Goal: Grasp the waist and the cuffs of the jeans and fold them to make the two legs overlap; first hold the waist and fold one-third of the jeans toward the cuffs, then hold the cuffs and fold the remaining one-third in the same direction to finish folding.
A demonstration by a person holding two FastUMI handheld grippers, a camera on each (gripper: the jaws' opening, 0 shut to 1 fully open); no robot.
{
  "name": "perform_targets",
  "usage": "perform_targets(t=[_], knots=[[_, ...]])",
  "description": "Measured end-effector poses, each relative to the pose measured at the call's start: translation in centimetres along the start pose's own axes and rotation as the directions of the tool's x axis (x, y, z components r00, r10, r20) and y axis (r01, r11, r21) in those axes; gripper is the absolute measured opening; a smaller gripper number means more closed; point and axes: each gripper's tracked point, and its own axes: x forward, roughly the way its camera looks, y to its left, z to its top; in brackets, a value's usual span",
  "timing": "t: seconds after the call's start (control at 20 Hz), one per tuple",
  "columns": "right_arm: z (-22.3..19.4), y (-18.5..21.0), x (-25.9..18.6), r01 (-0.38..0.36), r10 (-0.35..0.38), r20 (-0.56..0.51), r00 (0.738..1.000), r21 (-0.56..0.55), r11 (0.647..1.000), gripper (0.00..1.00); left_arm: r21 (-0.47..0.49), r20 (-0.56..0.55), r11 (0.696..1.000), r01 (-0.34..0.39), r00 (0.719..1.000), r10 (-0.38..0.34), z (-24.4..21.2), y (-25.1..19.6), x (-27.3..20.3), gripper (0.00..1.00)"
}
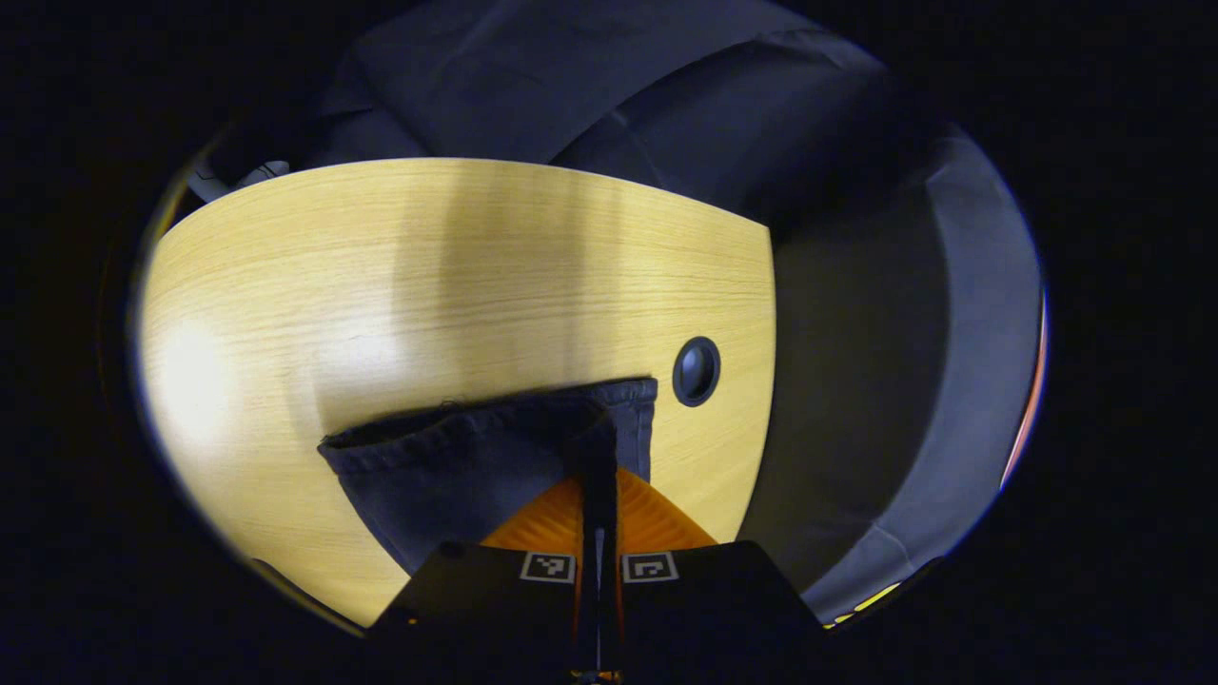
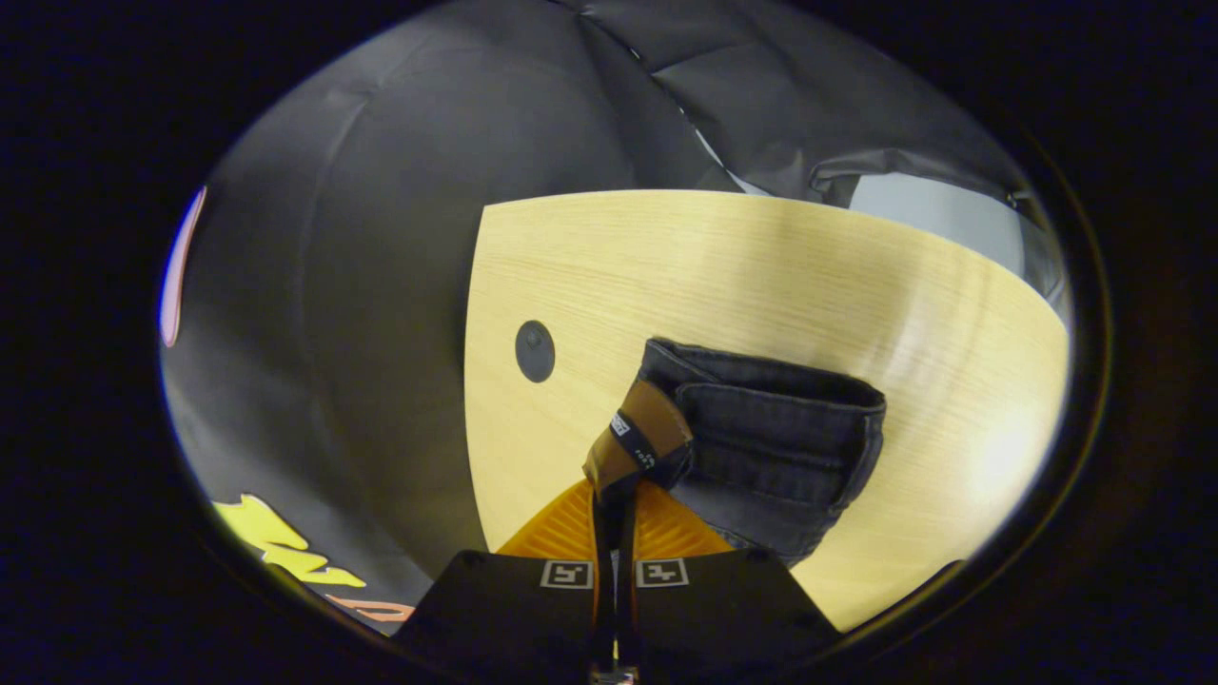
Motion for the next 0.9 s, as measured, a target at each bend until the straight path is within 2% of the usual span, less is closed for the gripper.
perform_targets(t=[0.05, 0.1, 0.15, 0.2, 0.25, 0.3, 0.35, 0.4, 0.45, 0.5, 0.55, 0.6, 0.7, 0.8, 0.9], knots=[[0.1, 0.2, 0.1, -0.001, 0.001, 0.003, 1.0, -0.02, 1.0, 0.11, 0.008, -0.007, 1.0, -0.01, 1.0, 0.01, 0.1, 0.1, 0.1, 0.06], [0.2, 0.3, 0.1, -0.002, 0.002, 0.008, 1.0, -0.042, 0.999, 0.11, 0.021, -0.012, 0.999, -0.03, 0.999, 0.03, 0.1, 0.6, 0.4, 0.13], [0.2, 0.5, 0.1, -0.012, 0.012, 0.011, 1.0, -0.058, 0.998, 0.18, 0.037, -0.008, 0.998, -0.054, 0.998, 0.055, 0.3, 1.0, 0.2, 0.2], [0.2, 0.6, 0.0, -0.014, 0.015, 0.014, 1.0, -0.069, 0.998, 0.17, 0.048, -0.005, 0.996, -0.074, 0.997, 0.074, 0.2, 1.2, 0.4, 0.36], [0.3, 0.8, -0.2, -0.017, 0.018, 0.022, 1.0, -0.079, 0.997, 0.19, 0.062, -0.006, 0.995, -0.074, 0.997, 0.075, 0.0, 0.8, 0.3, 0.4], [0.7, 1.2, -0.8, -0.039, 0.043, 0.041, 0.998, -0.09, 0.995, 0.33, 0.081, -0.001, 0.993, -0.087, 0.996, 0.088, -0.1, 0.8, -0.2, 0.52], [1.1, 2.0, -1.2, -0.06, 0.068, 0.07, 0.995, -0.109, 0.992, 0.39, 0.105, 0.002, 0.99, -0.098, 0.995, 0.098, -0.6, 0.6, -0.6, 0.51], [1.6, 2.2, -2.1, -0.062, 0.077, 0.108, 0.991, -0.138, 0.988, 0.63, 0.131, -0.001, 0.985, -0.109, 0.994, 0.11, -0.8, 0.6, -0.9, 0.69], [1.8, 2.0, -3.0, -0.044, 0.071, 0.144, 0.987, -0.181, 0.982, 0.71, 0.16, -0.001, 0.981, -0.111, 0.994, 0.113, -1.3, 0.2, -1.6, 0.75], [1.6, 2.0, -4.2, -0.033, 0.073, 0.167, 0.983, -0.233, 0.972, 0.8, 0.198, 0.005, 0.976, -0.095, 0.995, 0.096, -1.8, -0.8, -2.7, 0.93], [1.1, 1.9, -5.5, -0.022, 0.077, 0.18, 0.981, -0.291, 0.957, 0.82, 0.25, 0.022, 0.965, -0.075, 0.997, 0.072, -2.1, -2.0, -3.8, 0.93], [0.5, 2.0, -6.8, -0.01, 0.085, 0.199, 0.976, -0.353, 0.935, 0.9, 0.322, 0.044, 0.945, -0.058, 0.998, 0.047, -2.4, -3.2, -5.2, 0.94], [-0.8, 2.1, -9.0, 0.035, 0.109, 0.262, 0.959, -0.491, 0.871, 0.9, 0.487, 0.112, 0.873, -0.033, 0.993, -0.025, -2.9, -5.9, -8.6, 0.93], [-2.6, 2.6, -11.9, 0.078, 0.171, 0.326, 0.93, -0.629, 0.774, 0.9, 0.63, 0.165, 0.777, 0.017, 0.974, -0.156, -4.1, -9.1, -13.0, 0.94], [-5.2, 2.9, -15.5, 0.142, 0.252, 0.393, 0.884, -0.741, 0.657, 0.9, 0.747, 0.178, 0.662, 0.058, 0.943, -0.282, -7.4, -10.4, -17.8, 0.93]])
